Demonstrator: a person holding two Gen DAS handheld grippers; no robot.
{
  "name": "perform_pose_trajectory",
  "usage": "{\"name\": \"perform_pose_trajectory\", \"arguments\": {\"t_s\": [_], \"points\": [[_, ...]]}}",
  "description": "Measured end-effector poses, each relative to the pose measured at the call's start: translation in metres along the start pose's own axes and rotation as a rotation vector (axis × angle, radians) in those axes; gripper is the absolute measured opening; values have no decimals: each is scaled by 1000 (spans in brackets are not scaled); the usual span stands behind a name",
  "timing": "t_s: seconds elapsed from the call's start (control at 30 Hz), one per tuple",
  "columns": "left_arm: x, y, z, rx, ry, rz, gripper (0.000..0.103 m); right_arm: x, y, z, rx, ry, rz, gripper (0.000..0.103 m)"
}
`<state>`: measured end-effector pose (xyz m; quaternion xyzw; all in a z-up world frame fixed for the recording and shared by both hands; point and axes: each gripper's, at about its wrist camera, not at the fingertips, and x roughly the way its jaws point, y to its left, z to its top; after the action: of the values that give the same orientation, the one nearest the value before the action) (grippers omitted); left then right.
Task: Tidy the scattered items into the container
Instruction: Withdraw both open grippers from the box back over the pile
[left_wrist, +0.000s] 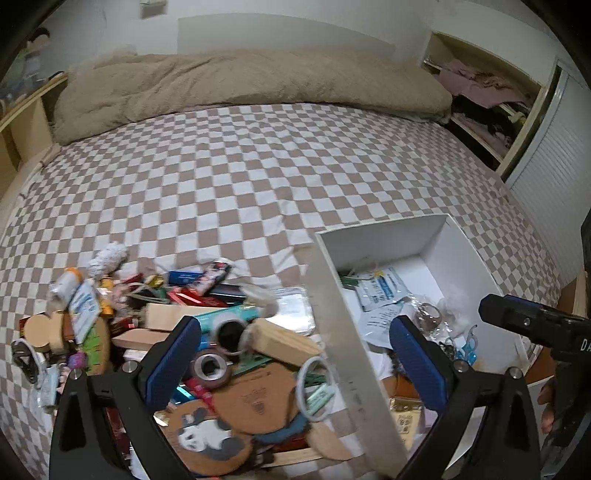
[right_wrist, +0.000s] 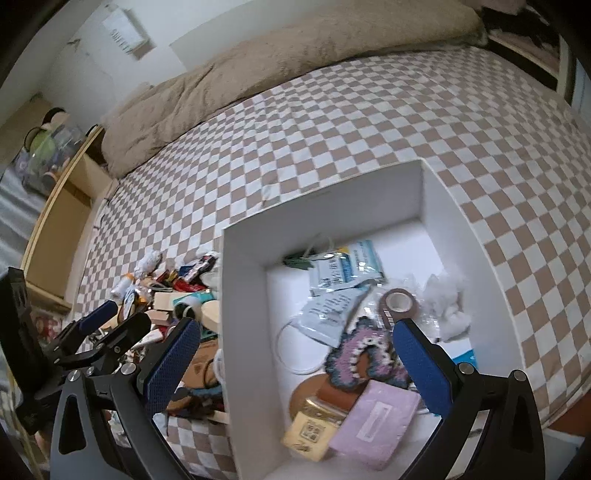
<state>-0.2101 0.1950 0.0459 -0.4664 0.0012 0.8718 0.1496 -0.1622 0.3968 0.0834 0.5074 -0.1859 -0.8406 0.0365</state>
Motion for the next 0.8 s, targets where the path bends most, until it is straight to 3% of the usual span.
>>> {"name": "perform_pose_trajectory", "arguments": {"t_s": [0.37,0.6,0.8], "points": [[-44,79,-13,-82,-43,62,103,11,88,-6,-129,20,43,103],[-67,133,-28,-146,-62,87,103,13,146,-18,-238,-25,71,103],[-82,175,-42,-188,-67,124,103,25,183,-28,-264,-14,111,103]]}}
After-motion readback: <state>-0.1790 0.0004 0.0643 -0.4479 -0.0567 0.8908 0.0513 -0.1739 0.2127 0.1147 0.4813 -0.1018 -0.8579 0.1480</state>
